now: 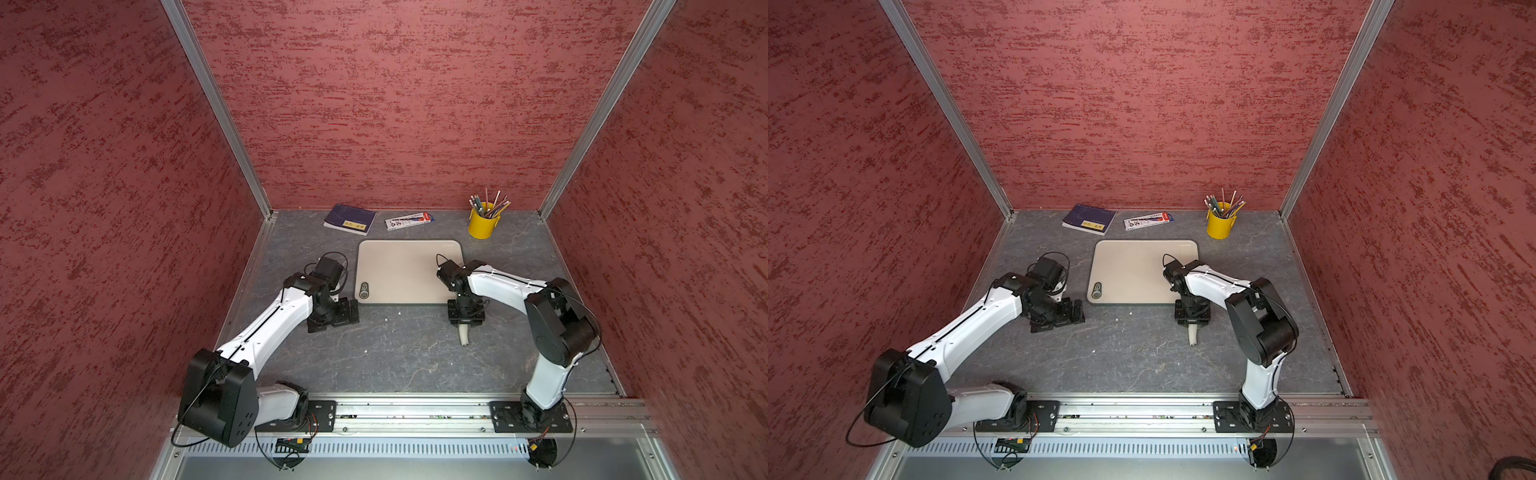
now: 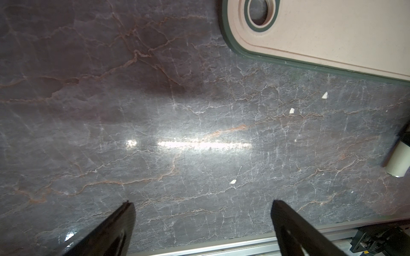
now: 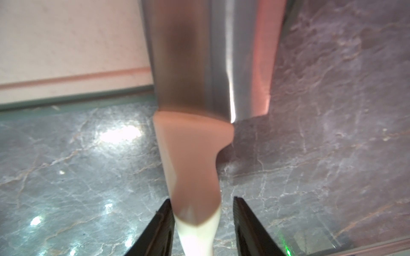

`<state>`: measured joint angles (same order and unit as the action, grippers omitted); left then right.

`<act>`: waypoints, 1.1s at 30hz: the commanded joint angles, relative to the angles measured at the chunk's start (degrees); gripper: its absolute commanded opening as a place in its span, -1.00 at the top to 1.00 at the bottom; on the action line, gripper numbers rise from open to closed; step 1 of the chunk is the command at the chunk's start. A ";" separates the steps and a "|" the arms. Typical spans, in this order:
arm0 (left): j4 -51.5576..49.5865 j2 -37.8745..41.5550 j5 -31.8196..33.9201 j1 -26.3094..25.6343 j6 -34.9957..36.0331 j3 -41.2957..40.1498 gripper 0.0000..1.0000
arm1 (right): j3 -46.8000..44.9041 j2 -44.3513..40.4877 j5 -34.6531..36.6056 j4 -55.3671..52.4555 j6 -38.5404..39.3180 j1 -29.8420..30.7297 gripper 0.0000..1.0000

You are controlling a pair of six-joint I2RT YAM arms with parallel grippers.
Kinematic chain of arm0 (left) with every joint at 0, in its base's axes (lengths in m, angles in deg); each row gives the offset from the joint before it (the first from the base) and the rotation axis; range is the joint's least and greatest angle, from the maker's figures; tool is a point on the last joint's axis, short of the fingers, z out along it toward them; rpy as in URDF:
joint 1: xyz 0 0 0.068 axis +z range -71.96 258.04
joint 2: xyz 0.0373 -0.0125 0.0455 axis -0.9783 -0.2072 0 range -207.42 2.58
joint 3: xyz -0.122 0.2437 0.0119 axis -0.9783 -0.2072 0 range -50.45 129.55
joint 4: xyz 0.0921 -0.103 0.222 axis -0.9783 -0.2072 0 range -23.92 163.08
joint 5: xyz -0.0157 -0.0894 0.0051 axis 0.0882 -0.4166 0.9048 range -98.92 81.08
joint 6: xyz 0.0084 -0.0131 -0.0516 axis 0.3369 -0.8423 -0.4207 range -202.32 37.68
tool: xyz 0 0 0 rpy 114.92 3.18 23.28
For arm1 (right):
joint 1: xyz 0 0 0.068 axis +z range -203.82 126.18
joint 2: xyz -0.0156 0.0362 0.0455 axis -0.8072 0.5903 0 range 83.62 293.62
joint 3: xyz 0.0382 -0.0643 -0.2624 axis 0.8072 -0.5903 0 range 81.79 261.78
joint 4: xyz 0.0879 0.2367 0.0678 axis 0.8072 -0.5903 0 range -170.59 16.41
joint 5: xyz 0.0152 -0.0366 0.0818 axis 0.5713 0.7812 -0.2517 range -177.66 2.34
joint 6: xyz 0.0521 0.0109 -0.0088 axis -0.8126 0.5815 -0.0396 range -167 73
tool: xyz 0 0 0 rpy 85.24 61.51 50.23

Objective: Align the knife with the edge of the cutting board
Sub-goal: Place the knife at the edge of the cutting board, then reset both arms

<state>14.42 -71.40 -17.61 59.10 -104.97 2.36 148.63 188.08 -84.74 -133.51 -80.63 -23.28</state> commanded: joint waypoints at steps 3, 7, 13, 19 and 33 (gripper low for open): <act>0.29 0.85 0.25 -0.33 -0.19 0.47 -0.99 | -0.83 -1.37 1.74 -1.07 -0.21 -0.23 0.06; 0.29 0.76 0.25 -0.33 -0.10 0.53 -0.99 | -0.87 -1.55 2.20 -1.24 -0.11 -0.25 0.06; 0.30 0.85 0.44 -0.38 -0.11 0.44 -0.99 | -1.01 -1.46 1.95 -1.12 -0.06 -0.30 0.06; 0.21 0.86 0.59 -0.63 -0.20 0.49 -0.99 | -1.01 -1.93 1.15 -0.81 -0.47 -0.28 0.01; 0.21 2.61 1.79 -0.92 -0.63 0.53 -0.99 | 12.51 -14.64 5.89 -6.12 2.30 -0.47 -0.66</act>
<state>14.42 -70.72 -17.26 58.55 -104.99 2.39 154.23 177.70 -83.10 -138.91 -80.30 -23.30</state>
